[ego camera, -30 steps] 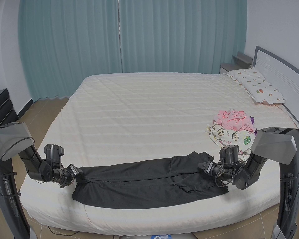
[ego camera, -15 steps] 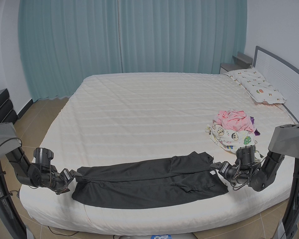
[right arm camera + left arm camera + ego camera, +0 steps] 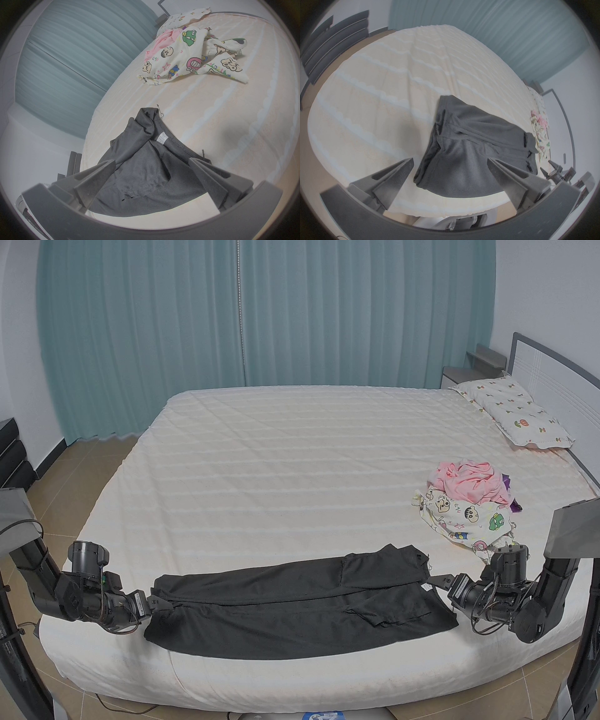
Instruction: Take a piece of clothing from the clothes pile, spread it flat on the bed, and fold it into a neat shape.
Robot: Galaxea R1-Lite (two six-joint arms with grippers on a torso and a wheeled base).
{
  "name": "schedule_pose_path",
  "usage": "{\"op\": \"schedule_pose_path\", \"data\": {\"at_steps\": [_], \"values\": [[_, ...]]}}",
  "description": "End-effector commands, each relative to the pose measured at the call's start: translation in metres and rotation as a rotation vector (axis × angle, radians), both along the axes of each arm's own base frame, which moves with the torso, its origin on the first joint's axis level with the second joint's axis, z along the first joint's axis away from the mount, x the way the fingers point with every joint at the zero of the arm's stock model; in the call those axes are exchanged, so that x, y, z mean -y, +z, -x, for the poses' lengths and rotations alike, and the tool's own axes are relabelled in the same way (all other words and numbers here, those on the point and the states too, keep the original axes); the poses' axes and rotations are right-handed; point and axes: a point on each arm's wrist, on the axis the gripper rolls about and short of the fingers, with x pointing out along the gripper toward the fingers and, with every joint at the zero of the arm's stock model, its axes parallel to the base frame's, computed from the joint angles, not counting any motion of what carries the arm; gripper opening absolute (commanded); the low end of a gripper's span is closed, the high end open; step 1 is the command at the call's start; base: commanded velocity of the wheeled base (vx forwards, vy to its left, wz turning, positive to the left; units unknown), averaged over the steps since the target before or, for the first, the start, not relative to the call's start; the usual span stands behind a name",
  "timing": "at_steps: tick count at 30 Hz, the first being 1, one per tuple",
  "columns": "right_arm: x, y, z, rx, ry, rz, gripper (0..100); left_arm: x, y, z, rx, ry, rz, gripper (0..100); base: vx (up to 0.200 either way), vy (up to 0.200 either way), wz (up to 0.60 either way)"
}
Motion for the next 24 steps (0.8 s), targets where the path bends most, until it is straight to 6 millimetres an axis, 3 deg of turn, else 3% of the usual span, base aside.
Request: {"op": "schedule_pose_path", "data": {"at_steps": [1, 10, 11, 19, 24], "values": [[0.0, -0.003, 0.001, -0.011, 0.001, 0.002, 100, 0.004, -0.013, -0.004, -0.018, -0.032, -0.026, 100, 0.0, 0.0, 0.0], [-0.002, -0.002, 0.001, -0.009, 0.009, 0.002, 100, 0.004, -0.031, -0.012, 0.001, -0.003, -0.086, 100, 0.0, 0.0, 0.0], [-0.002, -0.003, 0.001, -0.01, 0.01, 0.003, 100, 0.003, -0.033, -0.012, -0.007, -0.001, -0.089, 0, 0.0, 0.0, 0.0], [-0.001, -0.001, 0.001, -0.003, 0.006, 0.001, 100, 0.0, -0.036, -0.001, -0.046, 0.05, -0.146, 0, 0.0, 0.0, 0.0], [0.001, 0.0, 0.002, -0.004, 0.0, 0.002, 100, -0.004, -0.026, 0.008, -0.038, 0.069, -0.146, 0, 0.0, 0.0, 0.0]]}}
